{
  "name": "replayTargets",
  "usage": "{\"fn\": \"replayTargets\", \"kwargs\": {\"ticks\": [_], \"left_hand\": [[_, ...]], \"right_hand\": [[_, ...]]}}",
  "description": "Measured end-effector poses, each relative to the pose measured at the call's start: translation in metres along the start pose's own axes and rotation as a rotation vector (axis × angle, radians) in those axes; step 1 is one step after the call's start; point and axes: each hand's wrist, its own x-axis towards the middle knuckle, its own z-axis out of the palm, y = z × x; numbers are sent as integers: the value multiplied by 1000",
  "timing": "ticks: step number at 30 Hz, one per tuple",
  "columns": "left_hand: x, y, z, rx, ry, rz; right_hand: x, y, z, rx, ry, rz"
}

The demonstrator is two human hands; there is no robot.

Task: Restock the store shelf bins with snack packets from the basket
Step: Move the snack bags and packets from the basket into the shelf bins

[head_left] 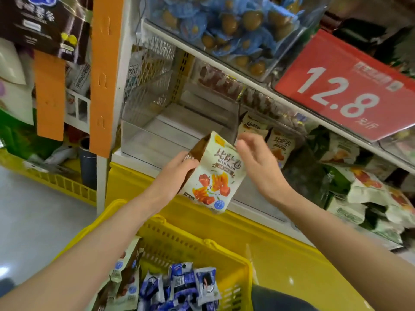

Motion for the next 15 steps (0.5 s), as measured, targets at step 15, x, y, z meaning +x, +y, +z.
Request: {"fn": "replayTargets", "kwargs": {"ticks": [15], "left_hand": [[-43, -7, 54, 364, -315, 226]], "right_hand": [[-63, -5, -82, -88, -208, 57]]}}
